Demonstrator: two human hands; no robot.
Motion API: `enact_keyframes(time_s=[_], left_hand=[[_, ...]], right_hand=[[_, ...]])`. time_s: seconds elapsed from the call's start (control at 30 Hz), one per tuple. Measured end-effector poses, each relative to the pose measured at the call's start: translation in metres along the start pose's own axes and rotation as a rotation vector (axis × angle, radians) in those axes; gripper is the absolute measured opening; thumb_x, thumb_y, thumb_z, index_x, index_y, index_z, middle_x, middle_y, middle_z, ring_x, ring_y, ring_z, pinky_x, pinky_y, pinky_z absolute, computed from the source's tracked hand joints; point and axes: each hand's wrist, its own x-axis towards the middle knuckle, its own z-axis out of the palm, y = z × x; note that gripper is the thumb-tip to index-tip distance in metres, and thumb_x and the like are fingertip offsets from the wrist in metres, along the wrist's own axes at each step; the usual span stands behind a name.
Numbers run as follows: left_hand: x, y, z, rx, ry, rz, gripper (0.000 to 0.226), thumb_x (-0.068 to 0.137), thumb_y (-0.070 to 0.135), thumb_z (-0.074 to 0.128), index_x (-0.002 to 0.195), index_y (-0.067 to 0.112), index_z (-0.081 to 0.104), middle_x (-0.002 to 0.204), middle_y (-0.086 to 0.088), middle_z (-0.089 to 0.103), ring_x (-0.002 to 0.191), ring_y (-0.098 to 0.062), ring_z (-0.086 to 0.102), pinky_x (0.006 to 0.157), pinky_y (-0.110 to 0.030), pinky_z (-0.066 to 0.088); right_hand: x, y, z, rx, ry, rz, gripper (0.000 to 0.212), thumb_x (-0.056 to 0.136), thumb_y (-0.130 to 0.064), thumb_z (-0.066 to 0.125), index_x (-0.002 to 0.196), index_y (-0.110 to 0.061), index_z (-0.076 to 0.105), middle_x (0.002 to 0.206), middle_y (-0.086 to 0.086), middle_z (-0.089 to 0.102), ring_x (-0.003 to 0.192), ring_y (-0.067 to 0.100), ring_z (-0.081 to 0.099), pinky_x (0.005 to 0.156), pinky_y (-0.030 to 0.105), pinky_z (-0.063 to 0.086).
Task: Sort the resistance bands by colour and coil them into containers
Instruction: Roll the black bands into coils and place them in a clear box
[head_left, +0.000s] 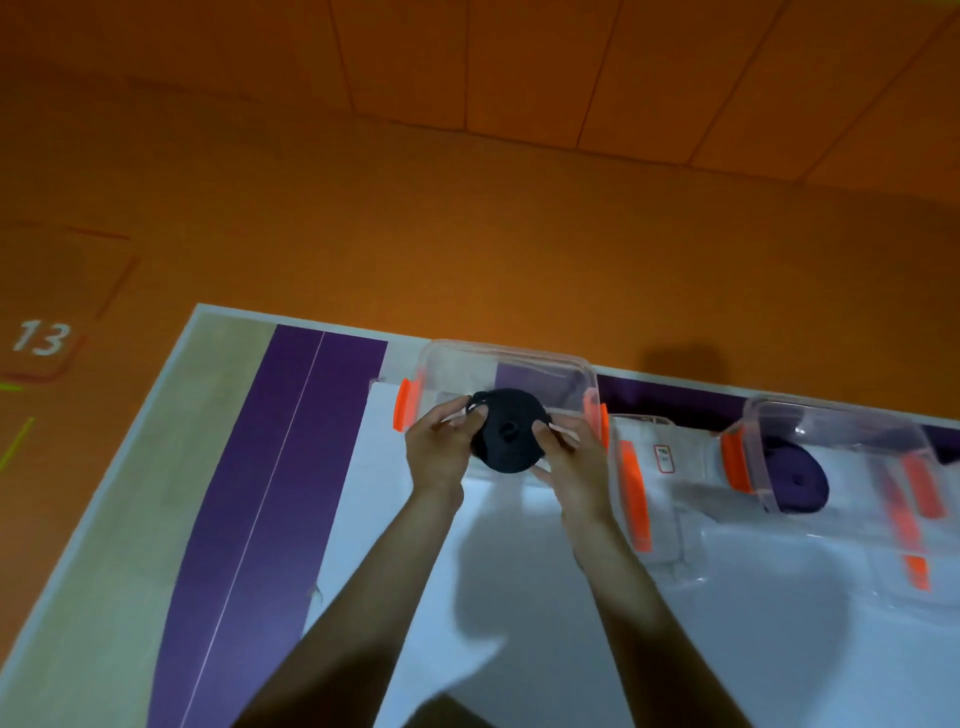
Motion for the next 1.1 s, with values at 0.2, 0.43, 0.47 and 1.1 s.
enact_keyframes(time_s=[0.2,0.43,0.47,1.1], left_hand=[[0.088,-0.015,0.027,0.382,-0.014,0.076,0.021,0.088,0.012,0.085,0.108,0.011,0.081,0.109,-0.006,0.079,0.107,-0.028,0.073,0.096,-0.032,0.059],[0.126,-0.046,0.038,0.496,0.018,-0.062,0.017,0.088,0.015,0.086,0.104,0.011,0.079,0.11,-0.007,0.078,0.11,-0.031,0.072,0.103,-0.036,0.056],[0.128,-0.049,0.038,0.509,0.025,-0.071,0.02,0.088,0.015,0.086,0.105,0.009,0.079,0.111,-0.009,0.078,0.11,-0.031,0.072,0.103,-0.037,0.056],[0.147,-0.055,0.041,0.802,0.017,0.025,0.024,0.099,0.025,0.074,0.12,0.015,0.078,0.121,-0.004,0.077,0.113,-0.026,0.071,0.092,-0.02,0.046]], right_hand=[[0.079,0.017,0.009,-0.504,-0.055,0.046,0.015,0.101,-0.019,0.071,0.105,-0.007,0.062,0.109,0.013,0.071,0.103,0.034,0.072,0.08,0.041,0.063],[0.118,0.041,0.015,-0.663,-0.085,0.238,0.008,0.104,-0.012,0.064,0.101,-0.005,0.066,0.111,0.025,0.074,0.101,0.039,0.075,0.085,0.052,0.065],[0.121,0.044,0.016,-0.685,-0.085,0.236,0.009,0.104,-0.012,0.064,0.1,-0.004,0.067,0.109,0.025,0.074,0.1,0.04,0.075,0.087,0.053,0.064],[0.146,0.071,0.026,-0.951,-0.116,0.194,0.02,0.105,-0.013,0.06,0.108,0.001,0.075,0.104,0.02,0.075,0.098,0.033,0.074,0.089,0.042,0.063]])
